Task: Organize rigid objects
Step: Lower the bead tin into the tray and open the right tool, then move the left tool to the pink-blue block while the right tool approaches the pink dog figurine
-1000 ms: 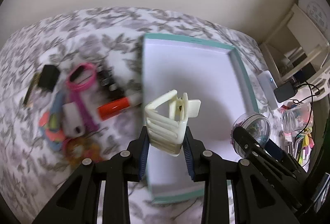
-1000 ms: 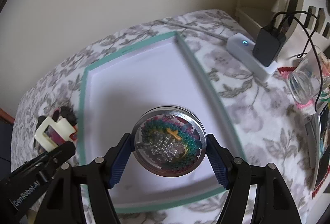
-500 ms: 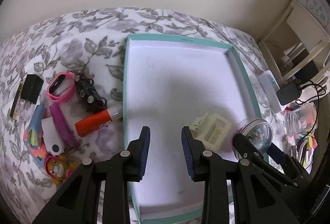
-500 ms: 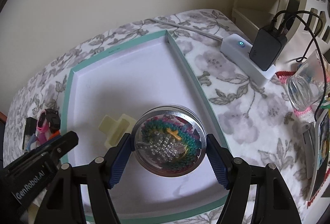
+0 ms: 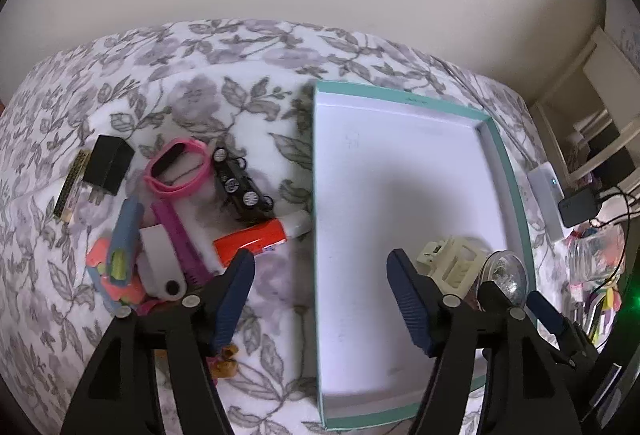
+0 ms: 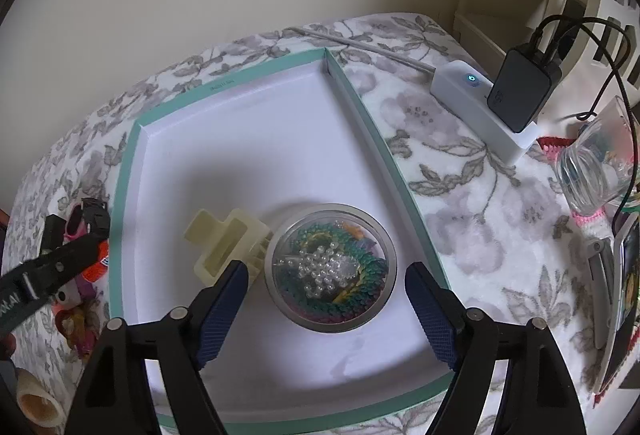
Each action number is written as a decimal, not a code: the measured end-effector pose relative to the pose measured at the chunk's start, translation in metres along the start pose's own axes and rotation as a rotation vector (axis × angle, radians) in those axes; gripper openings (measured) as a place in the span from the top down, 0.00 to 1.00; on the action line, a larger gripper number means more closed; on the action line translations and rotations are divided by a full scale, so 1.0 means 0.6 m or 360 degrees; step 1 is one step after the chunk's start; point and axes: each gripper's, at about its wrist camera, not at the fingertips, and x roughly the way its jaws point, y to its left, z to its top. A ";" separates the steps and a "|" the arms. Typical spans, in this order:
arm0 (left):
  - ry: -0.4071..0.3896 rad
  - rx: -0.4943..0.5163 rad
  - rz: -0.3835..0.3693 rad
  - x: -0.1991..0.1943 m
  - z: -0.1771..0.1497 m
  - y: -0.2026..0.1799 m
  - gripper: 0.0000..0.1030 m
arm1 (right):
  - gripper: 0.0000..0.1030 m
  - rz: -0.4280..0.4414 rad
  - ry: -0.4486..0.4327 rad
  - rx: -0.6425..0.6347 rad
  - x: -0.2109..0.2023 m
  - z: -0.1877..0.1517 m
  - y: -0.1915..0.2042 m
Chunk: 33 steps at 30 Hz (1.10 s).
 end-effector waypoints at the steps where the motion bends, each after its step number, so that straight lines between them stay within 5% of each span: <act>1: 0.0000 -0.0017 -0.0007 -0.004 0.001 0.006 0.30 | 0.18 -0.0001 -0.0001 -0.0002 -0.002 0.000 0.001; 4: -0.0015 -0.0072 -0.0014 -0.019 0.004 0.027 0.25 | 0.16 0.0004 -0.0013 -0.0032 -0.010 -0.002 0.008; 8: -0.0063 -0.0140 0.0023 -0.045 0.004 0.062 0.14 | 0.00 0.0054 -0.0083 -0.0070 -0.037 -0.002 0.026; 20: -0.0212 -0.0312 0.0215 -0.107 -0.025 0.153 0.06 | 0.00 0.0139 -0.0140 -0.0178 -0.073 -0.024 0.077; 33: -0.0311 -0.0484 0.0169 -0.165 -0.039 0.210 0.03 | 0.00 0.0245 -0.0245 -0.0332 -0.117 -0.028 0.146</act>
